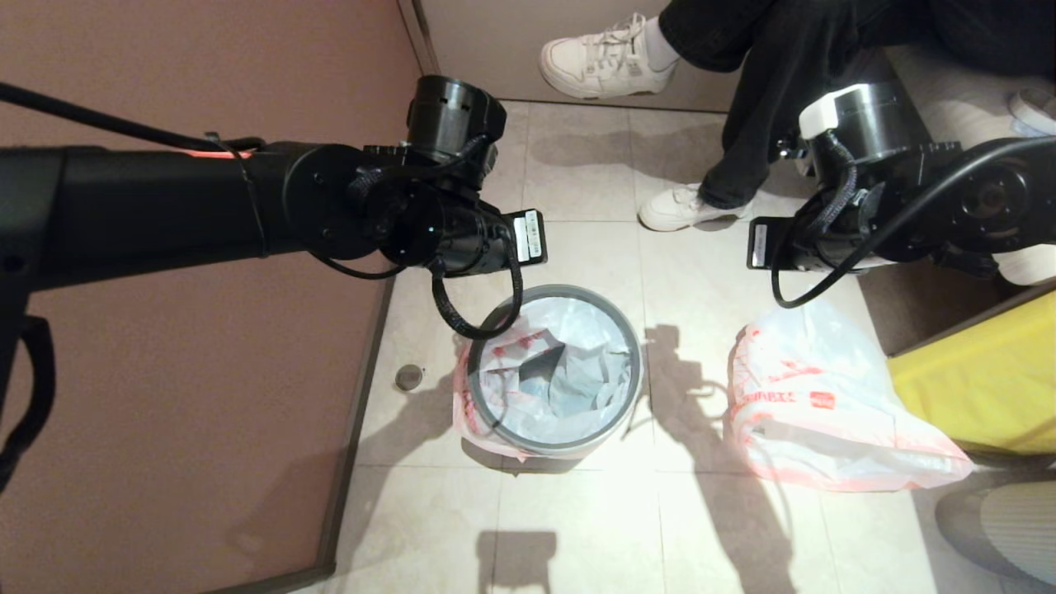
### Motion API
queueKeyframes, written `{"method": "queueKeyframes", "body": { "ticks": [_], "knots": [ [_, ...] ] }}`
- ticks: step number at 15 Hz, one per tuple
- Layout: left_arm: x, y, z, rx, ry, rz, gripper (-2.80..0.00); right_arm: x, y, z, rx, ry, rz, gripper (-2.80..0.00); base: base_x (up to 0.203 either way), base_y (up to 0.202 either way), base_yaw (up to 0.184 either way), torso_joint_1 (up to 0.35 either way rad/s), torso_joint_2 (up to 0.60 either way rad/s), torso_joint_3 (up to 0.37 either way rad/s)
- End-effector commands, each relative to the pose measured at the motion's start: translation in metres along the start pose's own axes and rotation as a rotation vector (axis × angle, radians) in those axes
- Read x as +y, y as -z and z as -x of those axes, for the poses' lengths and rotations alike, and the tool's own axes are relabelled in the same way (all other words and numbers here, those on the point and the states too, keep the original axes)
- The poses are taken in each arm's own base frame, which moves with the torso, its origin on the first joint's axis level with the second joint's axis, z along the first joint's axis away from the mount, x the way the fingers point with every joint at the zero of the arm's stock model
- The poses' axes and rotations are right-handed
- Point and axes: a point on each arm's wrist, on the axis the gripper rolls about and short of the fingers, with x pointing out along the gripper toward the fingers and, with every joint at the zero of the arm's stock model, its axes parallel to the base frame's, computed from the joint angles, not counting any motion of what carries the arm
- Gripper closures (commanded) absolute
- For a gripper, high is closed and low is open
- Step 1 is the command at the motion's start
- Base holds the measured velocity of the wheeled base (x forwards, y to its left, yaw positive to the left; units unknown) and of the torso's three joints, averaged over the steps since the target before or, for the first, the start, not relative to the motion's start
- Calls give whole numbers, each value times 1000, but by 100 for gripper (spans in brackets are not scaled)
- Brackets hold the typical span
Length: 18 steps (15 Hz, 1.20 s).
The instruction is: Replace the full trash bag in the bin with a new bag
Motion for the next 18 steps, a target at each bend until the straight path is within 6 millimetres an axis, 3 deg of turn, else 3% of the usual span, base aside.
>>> {"method": "queueKeyframes", "body": {
  "ticks": [1, 4, 9, 13, 18],
  "knots": [
    [6, -1, 14, -2, -11, -25, 0, -4, 7, -1, 10, 64, 13, 0, 0, 0, 0, 0, 0, 0],
    [21, 14, 24, 40, -154, -122, 0, -13, 14, -1, 13, 164, 22, 0, 0, 0, 0, 0, 0, 0],
    [44, 9, 81, -15, -215, -113, 0, -30, 6, 29, -24, 166, 0, 0, 0, 0, 0, 0, 0, 0],
    [40, 30, 124, -7, -167, -165, 0, -45, 8, 61, -45, 160, -10, 0, 0, 0, 0, 0, 0, 0],
    [56, 31, 121, -8, -321, -250, 0, -49, 15, 58, -26, 176, 0, 0, 0, 0, 0, 0, 0, 0]
  ]
}}
